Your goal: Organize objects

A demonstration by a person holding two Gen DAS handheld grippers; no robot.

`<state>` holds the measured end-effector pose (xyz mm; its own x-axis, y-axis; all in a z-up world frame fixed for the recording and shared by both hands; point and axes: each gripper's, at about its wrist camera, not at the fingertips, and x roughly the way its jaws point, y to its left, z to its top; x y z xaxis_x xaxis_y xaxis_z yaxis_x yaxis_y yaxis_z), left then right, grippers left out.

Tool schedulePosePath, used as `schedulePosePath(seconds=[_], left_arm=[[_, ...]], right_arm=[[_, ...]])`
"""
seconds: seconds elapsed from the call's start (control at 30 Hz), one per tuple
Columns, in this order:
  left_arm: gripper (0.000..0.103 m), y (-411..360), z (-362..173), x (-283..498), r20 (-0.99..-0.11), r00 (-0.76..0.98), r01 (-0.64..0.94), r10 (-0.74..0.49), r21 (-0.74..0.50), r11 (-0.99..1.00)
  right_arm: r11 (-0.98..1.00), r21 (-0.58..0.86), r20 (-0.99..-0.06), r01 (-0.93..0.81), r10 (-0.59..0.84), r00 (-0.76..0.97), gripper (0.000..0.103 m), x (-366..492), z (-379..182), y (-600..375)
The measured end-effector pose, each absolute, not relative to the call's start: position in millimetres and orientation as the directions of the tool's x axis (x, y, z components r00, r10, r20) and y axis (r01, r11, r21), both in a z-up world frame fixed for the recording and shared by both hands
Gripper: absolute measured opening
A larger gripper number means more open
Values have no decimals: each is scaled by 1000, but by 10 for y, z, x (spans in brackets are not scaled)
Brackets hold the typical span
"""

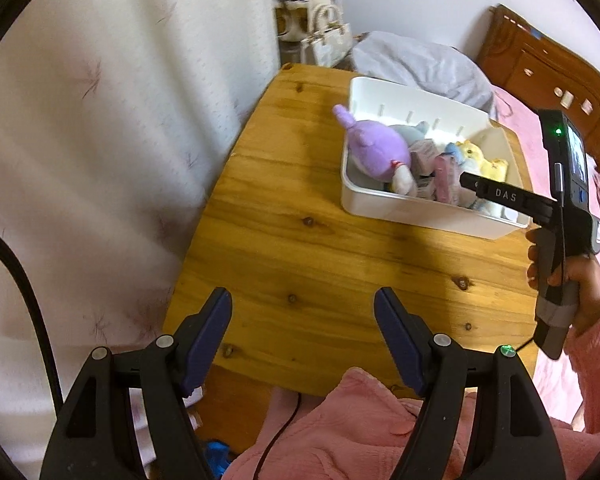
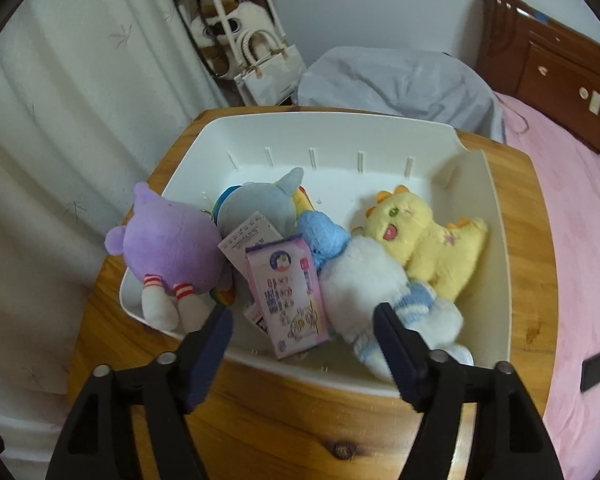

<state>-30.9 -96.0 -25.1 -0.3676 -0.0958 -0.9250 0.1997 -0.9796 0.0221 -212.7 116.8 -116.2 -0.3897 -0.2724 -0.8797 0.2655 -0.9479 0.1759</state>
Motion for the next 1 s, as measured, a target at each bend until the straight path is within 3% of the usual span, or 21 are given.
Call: schedulePosePath(seconds=[0.43,0.77,1.0], left_arm=[[77,-905,-236,-628,-926,-376,-24,-22,33,-999],[80,-899,-291,-773,-934,-346,-106,90,-56,-993],[84,-837,-51,-765,-904,-424,-115,55,-7,-993]], right_arm=[[-959,263,-890,106,-284,-356,81,-1332,-1054,1214],[-975,207,-912,78,-221,-347,82,-913,-620,1068],[-975,219,-898,30,-213,-385,83,-607,-234,1106]])
